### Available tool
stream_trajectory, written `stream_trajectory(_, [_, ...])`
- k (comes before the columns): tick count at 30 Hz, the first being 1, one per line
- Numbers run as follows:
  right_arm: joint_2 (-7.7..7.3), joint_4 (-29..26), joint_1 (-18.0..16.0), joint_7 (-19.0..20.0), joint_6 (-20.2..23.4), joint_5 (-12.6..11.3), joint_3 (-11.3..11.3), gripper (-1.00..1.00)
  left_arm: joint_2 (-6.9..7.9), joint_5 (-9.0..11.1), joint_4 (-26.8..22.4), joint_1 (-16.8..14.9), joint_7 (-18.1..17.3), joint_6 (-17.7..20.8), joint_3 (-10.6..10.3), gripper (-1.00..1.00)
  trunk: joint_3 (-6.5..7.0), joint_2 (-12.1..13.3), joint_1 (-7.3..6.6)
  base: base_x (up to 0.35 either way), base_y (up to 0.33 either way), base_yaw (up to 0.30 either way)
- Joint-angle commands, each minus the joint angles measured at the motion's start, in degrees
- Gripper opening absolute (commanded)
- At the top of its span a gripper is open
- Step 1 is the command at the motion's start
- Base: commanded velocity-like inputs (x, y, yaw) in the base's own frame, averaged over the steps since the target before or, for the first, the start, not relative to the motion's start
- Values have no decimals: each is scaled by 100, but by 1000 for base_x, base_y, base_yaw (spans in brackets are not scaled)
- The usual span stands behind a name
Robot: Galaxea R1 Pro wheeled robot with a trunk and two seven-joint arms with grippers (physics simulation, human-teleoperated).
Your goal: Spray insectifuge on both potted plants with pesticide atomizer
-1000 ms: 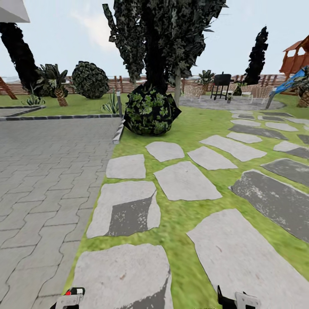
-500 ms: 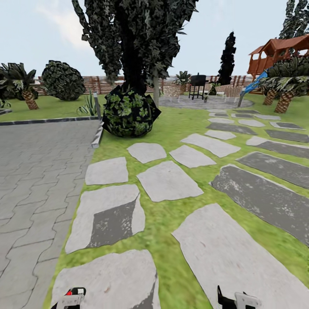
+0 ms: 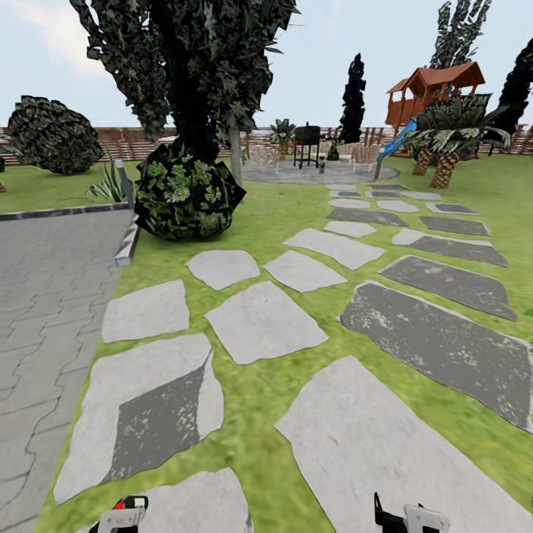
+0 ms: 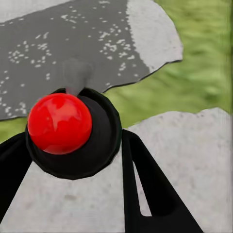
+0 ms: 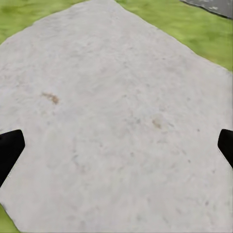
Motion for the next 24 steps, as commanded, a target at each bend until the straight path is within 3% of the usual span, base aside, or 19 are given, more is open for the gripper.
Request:
stream_trajectory(1, [2, 6, -5, -15, -15, 8, -5, 100, -3, -8, 4, -3, -51, -11, 49, -100, -12, -2, 2, 339, 0, -210])
stream_trajectory(14, [15, 6, -5, -12, -15, 8, -5, 100, -3, 0, 11, -3, 71, -3, 51, -100, -113, -2, 2, 339, -11, -182])
stream_trajectory(24, [15, 6, -5, -10, -15, 24, -5, 100, 4, 0, 11, -3, 76, -2, 76, -100, -178, -2, 2, 339, -85, -99])
